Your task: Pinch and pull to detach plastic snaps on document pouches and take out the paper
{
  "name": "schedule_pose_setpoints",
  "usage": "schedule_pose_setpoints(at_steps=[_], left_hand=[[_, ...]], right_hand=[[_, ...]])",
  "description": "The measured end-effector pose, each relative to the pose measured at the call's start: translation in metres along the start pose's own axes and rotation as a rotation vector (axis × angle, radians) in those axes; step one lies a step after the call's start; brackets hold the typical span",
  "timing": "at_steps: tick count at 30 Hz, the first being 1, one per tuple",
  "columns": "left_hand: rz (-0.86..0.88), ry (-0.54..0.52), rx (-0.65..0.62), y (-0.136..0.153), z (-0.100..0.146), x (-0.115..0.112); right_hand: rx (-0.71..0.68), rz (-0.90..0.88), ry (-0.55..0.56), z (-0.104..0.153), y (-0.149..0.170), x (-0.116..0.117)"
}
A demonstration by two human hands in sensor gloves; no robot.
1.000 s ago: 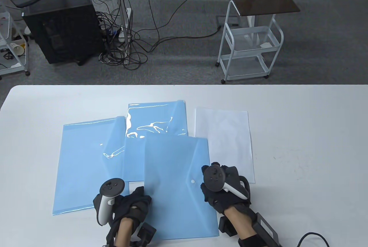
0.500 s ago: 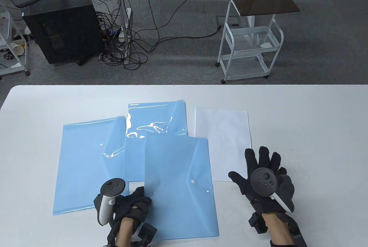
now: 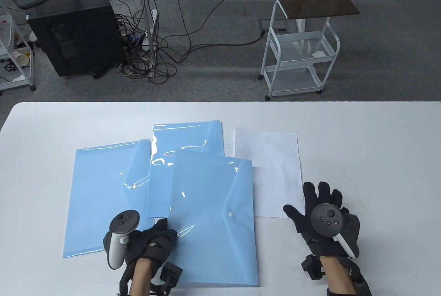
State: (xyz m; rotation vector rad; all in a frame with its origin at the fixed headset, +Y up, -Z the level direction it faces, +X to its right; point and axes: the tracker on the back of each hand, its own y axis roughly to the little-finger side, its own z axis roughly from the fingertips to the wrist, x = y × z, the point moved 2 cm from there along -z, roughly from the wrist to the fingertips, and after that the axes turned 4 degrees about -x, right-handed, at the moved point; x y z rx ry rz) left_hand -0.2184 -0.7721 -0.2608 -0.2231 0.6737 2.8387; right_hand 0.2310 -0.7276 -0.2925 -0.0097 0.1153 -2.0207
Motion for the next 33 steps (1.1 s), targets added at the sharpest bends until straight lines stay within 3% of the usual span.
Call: schedule_pose_setpoints(at_steps=[6, 15, 23, 33], left_hand=[[-0.103, -0.155, -0.053, -0.033, -0.004, 0.040], [-0.101, -0.223, -0.060, -0.051, -0.039, 0.076], [-0.095, -0.226, -0.010, -0.041, -0.087, 0.085], [-0.177, -0.265, 0.048, -0.030, -0.120, 0.081]], right_hand=[[0.011, -0.005, -0.005, 0.001, 0.001, 0.000], [0.021, -0.030, 0.002, 0.004, 0.006, -0.003], [0.018, -0.027, -0.007, 0.003, 0.005, -0.001], [0.022, -0.022, -0.011, 0.002, 0.004, 0.001]])
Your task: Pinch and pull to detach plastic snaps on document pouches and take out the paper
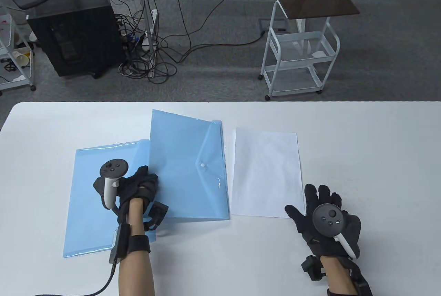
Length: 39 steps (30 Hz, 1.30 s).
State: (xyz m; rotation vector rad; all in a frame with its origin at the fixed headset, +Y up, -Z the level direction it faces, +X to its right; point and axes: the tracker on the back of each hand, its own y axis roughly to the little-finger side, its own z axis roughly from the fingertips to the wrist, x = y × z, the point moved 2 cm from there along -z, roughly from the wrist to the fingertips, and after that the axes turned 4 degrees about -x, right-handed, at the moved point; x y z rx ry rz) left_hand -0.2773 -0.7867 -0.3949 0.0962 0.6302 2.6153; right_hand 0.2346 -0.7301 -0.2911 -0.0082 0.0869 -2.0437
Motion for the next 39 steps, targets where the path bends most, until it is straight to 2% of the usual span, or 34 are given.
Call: schedule_pose_setpoints(at_steps=[5, 8, 12, 22, 25, 29, 39], left_hand=[[-0.051, -0.066, 0.014, 0.003, -0.004, -0.003], [-0.020, -0.080, 0.033, 0.006, -0.003, -0.002], [-0.062, -0.131, 0.046, 0.004, 0.005, 0.005], [-0.238, -0.296, 0.045, -0.010, 0.049, 0.061], [-0.331, -0.326, 0.097, 0.000, 0.057, 0.079], [-0.385, -0.365, 0.197, 0.028, 0.061, 0.099], [-0.437, -0.349, 0.458, 0.083, 0.050, 0.122]], right_hand=[[-0.004, 0.001, -0.001, 0.000, -0.001, 0.001], [-0.006, -0.003, -0.003, -0.001, -0.001, 0.002], [-0.011, -0.004, 0.001, 0.000, -0.001, 0.002], [-0.022, -0.016, 0.005, 0.001, -0.002, 0.002], [-0.023, -0.020, 0.009, 0.003, -0.001, 0.002], [-0.020, -0.020, 0.013, 0.003, -0.001, 0.002], [-0.012, 0.000, -0.001, 0.001, 0.001, 0.005]])
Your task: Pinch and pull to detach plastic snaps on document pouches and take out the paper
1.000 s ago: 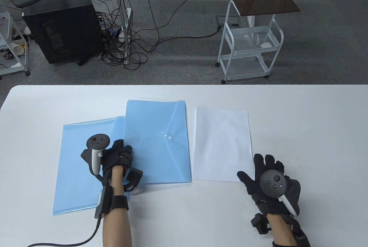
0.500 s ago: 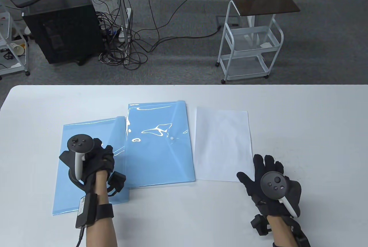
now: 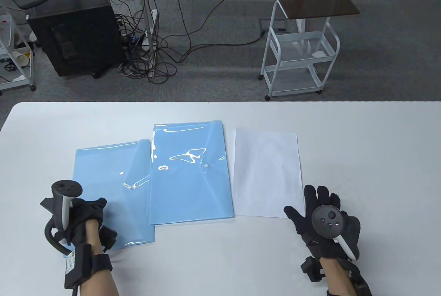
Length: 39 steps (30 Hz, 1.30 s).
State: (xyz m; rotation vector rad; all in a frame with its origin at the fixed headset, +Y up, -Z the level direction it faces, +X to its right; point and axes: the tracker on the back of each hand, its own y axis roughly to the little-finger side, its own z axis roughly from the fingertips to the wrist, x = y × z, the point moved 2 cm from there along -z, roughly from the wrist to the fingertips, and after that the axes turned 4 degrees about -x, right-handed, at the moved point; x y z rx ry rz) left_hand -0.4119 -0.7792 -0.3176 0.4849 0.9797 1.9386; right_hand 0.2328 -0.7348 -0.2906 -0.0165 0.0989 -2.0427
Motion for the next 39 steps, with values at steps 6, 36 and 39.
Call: schedule_pose_setpoints(at_steps=[6, 36, 39], left_hand=[[-0.039, 0.017, 0.049, 0.003, -0.012, 0.003], [-0.056, -0.344, -0.236, -0.046, 0.124, 0.097], [-0.022, -0.332, -0.330, -0.060, 0.153, 0.106]], right_hand=[[0.006, 0.008, -0.006, -0.001, 0.001, 0.000], [-0.011, -0.045, -0.008, 0.002, -0.005, 0.002], [-0.011, -0.042, -0.010, 0.003, -0.005, 0.003]])
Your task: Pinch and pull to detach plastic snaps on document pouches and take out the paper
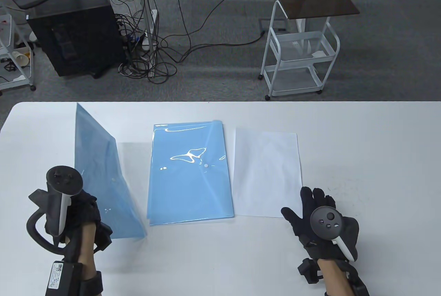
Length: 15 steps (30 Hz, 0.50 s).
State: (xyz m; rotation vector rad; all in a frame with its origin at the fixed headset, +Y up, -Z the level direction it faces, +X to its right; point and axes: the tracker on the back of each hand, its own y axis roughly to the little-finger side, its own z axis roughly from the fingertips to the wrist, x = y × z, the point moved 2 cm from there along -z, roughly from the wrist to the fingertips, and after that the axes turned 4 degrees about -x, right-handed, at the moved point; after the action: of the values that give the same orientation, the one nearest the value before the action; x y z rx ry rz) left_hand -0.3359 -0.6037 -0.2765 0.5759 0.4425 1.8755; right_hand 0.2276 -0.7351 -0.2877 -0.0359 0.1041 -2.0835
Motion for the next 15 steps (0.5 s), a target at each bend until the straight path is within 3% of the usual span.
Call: schedule_pose_setpoints(at_steps=[4, 7, 11, 15], left_hand=[[0.146, 0.032, -0.098, -0.020, 0.022, 0.016], [0.300, 0.083, -0.160, -0.028, 0.034, 0.014], [0.442, 0.166, -0.239, -0.035, 0.046, -0.008], [0.550, 0.286, -0.264, -0.037, 0.053, -0.049]], right_hand=[[0.003, 0.002, -0.001, 0.000, 0.000, 0.000], [0.000, -0.001, 0.001, 0.000, 0.000, -0.001], [-0.007, -0.005, 0.004, 0.000, -0.001, -0.001], [-0.015, -0.007, 0.001, 0.001, -0.003, 0.001]])
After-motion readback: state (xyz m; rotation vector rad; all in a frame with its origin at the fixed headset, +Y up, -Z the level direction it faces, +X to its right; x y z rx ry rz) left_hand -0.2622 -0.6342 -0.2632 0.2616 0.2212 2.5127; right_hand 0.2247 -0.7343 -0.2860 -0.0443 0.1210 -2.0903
